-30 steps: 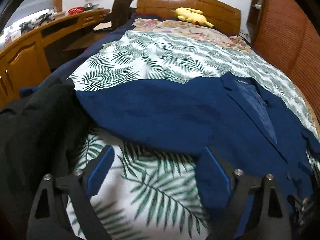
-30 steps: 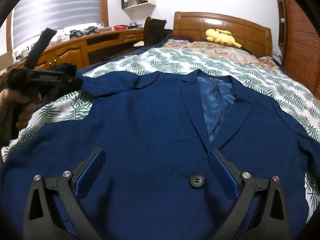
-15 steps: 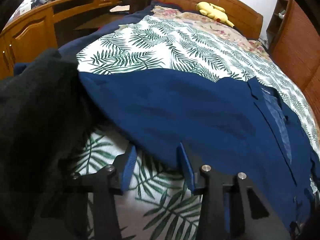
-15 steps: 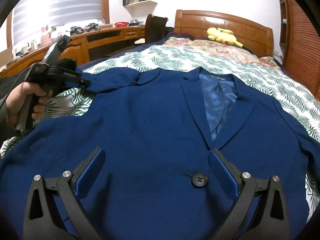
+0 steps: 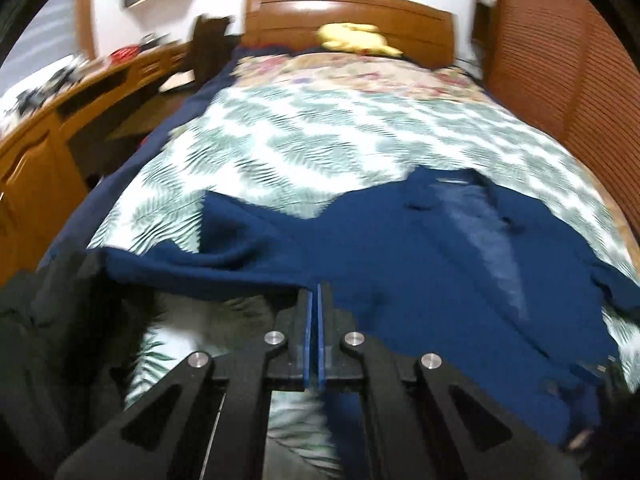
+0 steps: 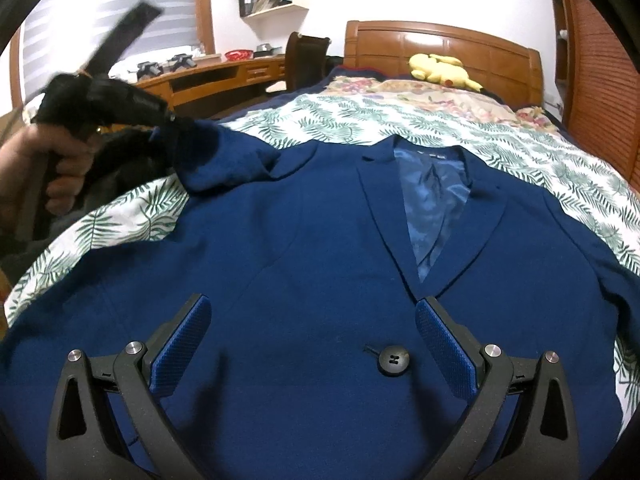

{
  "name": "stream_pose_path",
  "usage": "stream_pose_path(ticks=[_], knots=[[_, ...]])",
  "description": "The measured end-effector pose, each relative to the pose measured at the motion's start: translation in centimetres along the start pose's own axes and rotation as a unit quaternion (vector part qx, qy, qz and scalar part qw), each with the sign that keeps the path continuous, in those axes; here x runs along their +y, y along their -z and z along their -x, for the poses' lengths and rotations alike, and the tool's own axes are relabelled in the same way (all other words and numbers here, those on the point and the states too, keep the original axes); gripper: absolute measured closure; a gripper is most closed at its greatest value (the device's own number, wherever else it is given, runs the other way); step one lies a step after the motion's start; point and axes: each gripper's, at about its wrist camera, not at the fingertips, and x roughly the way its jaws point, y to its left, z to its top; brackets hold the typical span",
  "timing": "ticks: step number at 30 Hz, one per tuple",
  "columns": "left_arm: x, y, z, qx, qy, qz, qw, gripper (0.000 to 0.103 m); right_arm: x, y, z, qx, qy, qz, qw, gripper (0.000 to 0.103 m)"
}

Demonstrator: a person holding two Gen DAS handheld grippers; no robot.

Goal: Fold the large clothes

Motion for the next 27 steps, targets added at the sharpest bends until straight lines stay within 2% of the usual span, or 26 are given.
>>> stream_pose_path(ticks=[4,8,12,15,20,27], knots=[[-4.6,-0.5,2.6,-0.008,0.033,-0.032,0.9989,0.103,-0.5,-0.1,0.6,-0.008,-0.001,-0.012,1.0,0.0],[-6.3,-0.1,3.4,0.008,0.011,-0.046,0.9989,0.103,-1.0,-0.1,1.1,-0.013,-0.004,-0.021,1.0,0.0],[-5.7,1.3,3.5,0.027,0.01,-0.052,0.9983,0.099,-1.2,-0.2,1.2,-0.015,-0.007,-0.026,1.0,0.0],[-4.8,2.7,3.7,0.037,0.025,-0.04,0.9982,0.094,-1.1,-0.1,1.2,-0.013,-0.006,-0.024,1.0,0.0],[-3.8,4.4,4.9,0.035,0.028,-0.039,0.9982,0.083,-1.1,-0.1,1.2,-0.013,-0.004,-0.023,1.0,0.0],[-0.9,4.2,4.8,0.021,-0.006,-0.025,0.9995,0.073,-0.9,0.0,1.1,-0.01,-0.002,-0.02,1.0,0.0]])
